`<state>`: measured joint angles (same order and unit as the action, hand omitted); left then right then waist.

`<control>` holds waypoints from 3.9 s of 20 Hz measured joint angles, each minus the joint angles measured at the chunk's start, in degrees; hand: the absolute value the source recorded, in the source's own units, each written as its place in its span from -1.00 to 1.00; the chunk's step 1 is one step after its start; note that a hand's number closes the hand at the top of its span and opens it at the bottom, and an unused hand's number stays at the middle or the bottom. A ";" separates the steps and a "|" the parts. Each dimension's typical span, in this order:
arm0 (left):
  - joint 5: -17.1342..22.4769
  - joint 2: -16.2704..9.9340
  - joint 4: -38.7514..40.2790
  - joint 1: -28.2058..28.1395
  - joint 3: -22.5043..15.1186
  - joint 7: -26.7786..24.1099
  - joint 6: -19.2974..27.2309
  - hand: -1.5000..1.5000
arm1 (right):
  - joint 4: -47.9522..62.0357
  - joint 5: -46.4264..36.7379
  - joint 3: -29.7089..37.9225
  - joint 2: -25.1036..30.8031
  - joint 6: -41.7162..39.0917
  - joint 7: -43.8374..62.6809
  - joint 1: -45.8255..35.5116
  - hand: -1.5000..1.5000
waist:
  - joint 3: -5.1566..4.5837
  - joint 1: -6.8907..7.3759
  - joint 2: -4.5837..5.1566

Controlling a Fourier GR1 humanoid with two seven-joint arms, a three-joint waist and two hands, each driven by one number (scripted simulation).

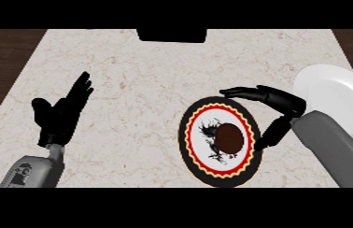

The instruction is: Pick the cupcake from the plate and place it in the plate

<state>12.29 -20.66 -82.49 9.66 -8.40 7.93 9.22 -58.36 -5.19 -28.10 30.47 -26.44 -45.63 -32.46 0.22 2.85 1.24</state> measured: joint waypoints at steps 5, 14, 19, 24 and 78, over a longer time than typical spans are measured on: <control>-0.50 0.33 1.26 1.02 0.60 0.37 0.07 0.00 | 5.50 -5.63 -4.27 0.80 3.00 -4.15 -4.32 -1.00 | -0.08 -0.54 -0.38; -0.82 0.78 2.48 -0.02 2.23 -0.85 -1.07 0.00 | 12.17 -16.56 -11.76 -1.22 8.35 -7.04 -9.26 -1.00 | -0.16 -1.38 -0.85; -1.77 1.62 4.01 0.72 3.09 -0.75 -1.24 0.00 | 15.10 -22.77 -13.55 -4.26 10.94 -7.10 -10.92 -1.00 | -0.19 -1.94 -1.01; -2.59 1.91 4.17 1.47 4.10 -0.36 -1.85 0.00 | 16.20 -27.85 -14.51 -6.09 11.77 -6.84 -11.51 -1.00 | -0.20 -2.28 -1.11; -6.90 5.08 1.26 -2.35 10.70 1.06 -5.92 0.00 | 18.08 -47.02 26.15 -15.27 53.34 59.25 -12.88 1.00 | -0.44 -4.66 -1.93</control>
<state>5.38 -15.57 -81.23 7.31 2.30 9.00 3.29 -40.28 -52.21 -1.96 15.19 26.89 13.63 -45.34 -0.22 -1.82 -0.70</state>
